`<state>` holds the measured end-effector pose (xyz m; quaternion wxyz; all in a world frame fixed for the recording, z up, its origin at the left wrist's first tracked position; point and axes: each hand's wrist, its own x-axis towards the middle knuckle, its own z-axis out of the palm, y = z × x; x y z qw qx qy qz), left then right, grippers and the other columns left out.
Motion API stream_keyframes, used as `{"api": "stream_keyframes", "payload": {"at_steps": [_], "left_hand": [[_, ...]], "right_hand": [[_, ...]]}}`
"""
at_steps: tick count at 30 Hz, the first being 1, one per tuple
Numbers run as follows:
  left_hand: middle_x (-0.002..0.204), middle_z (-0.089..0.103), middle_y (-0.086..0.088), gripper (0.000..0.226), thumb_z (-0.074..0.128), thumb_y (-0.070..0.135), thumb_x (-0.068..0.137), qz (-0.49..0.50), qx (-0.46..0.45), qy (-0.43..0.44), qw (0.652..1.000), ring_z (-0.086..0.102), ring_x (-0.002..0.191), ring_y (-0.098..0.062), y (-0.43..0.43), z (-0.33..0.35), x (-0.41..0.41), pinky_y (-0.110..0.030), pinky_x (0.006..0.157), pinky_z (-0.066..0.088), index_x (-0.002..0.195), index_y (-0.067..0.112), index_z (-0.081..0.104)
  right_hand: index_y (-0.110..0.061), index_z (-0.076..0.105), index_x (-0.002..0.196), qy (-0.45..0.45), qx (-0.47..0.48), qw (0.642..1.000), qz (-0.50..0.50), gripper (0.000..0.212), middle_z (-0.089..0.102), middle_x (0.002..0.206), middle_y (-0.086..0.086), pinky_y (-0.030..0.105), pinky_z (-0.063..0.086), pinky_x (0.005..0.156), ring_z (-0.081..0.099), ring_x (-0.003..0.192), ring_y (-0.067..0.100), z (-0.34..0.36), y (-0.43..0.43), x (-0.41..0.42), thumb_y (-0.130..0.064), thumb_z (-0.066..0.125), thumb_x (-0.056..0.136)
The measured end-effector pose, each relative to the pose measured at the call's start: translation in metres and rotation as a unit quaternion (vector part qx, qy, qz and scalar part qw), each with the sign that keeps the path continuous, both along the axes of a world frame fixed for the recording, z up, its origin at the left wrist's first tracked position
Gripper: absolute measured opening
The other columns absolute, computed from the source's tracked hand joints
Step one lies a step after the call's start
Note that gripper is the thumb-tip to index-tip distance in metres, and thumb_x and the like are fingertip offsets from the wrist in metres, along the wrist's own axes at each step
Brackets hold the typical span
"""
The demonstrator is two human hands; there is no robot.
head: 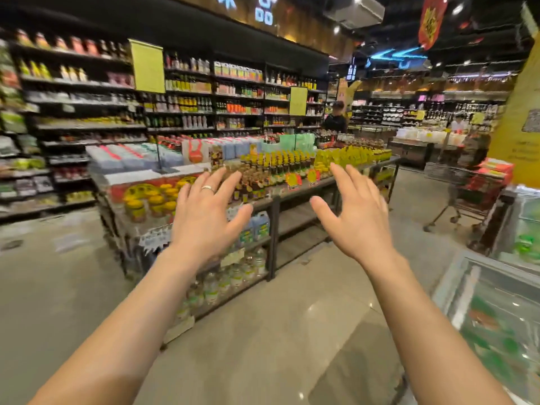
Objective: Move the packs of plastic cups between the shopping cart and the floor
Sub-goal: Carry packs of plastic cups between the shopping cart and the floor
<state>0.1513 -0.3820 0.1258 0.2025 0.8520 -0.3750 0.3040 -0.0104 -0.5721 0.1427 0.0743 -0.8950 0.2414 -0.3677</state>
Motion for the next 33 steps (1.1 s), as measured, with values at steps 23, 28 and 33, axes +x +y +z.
{"api": "stream_keyframes", "payload": {"at_steps": [23,28,33], "left_hand": [[0.155,0.037,-0.002,0.069,0.030,0.065,0.090,0.374,0.024,0.010,0.927,0.030,0.143,-0.025,0.219,-0.006,0.328,-0.050,0.116,0.023,0.150,0.031,0.034],[0.156,0.036,-0.001,0.071,0.028,0.066,0.089,0.414,0.012,0.016,0.910,0.028,0.145,-0.025,0.236,-0.014,0.382,-0.053,0.116,0.023,0.149,0.029,0.036],[0.153,0.040,-0.002,0.068,0.030,0.064,0.089,0.443,0.003,0.021,0.896,0.032,0.143,-0.026,0.256,-0.027,0.429,-0.050,0.115,0.024,0.147,0.028,0.040]], "right_hand": [[-0.032,0.024,0.153,0.009,0.017,0.927,0.375,0.072,0.023,0.161,0.002,0.046,0.022,0.115,0.020,0.146,0.025,-0.029,0.177,0.513,-0.065,0.036,0.090],[-0.033,0.021,0.153,-0.001,0.020,0.906,0.422,0.072,0.024,0.160,0.002,0.046,0.021,0.117,0.021,0.146,0.025,-0.030,0.195,0.590,-0.064,0.038,0.090],[-0.033,0.019,0.154,0.006,0.008,0.895,0.447,0.072,0.023,0.161,0.001,0.046,0.022,0.118,0.020,0.147,0.024,-0.038,0.215,0.646,-0.063,0.039,0.091]]}}
